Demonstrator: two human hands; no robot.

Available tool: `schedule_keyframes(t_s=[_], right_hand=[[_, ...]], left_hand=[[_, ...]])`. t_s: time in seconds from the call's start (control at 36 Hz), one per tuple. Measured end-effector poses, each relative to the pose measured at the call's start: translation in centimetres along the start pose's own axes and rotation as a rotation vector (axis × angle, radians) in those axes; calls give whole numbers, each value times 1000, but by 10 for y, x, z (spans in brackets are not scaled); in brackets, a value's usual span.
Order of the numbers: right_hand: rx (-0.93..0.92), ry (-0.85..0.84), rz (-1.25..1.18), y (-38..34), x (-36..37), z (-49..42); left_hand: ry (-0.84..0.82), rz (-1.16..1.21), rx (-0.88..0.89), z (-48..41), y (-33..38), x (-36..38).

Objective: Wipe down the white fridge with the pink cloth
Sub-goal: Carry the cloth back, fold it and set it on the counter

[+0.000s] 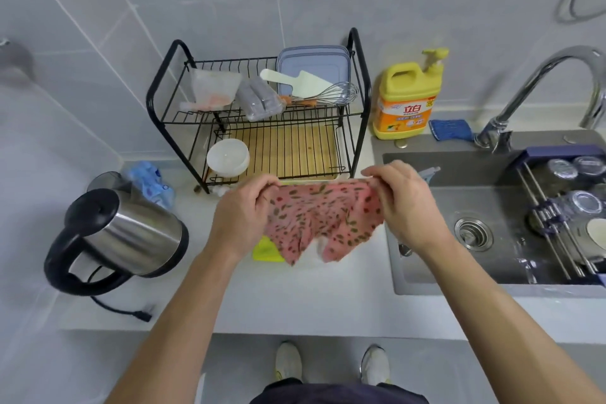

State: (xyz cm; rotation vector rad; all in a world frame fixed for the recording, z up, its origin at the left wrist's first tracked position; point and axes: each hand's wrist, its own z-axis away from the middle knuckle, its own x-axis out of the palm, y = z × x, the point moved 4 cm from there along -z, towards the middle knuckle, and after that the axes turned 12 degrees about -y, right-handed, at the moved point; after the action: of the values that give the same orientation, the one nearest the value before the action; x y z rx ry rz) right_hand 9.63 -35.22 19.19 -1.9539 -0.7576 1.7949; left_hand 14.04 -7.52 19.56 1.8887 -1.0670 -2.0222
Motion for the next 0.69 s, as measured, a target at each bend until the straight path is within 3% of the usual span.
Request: schedule_keyframes(t_s=[0.11,0.25,0.39,0.58,0.69], right_hand=[[-29,205,31,-10,-22,5],[-46,178,39,-2,-19,27],[91,-93,-67,35,21,67],[288,-673,-36,82,88,121],[335,-819,5,90,103,127]], left_hand=[[114,68,80,3,9,-21],[53,107,22,24,3,-14],[-149,210,-142,59,-30,28],[-653,171,-365,117,-75,94],[-787,93,-384,128,-83,108]])
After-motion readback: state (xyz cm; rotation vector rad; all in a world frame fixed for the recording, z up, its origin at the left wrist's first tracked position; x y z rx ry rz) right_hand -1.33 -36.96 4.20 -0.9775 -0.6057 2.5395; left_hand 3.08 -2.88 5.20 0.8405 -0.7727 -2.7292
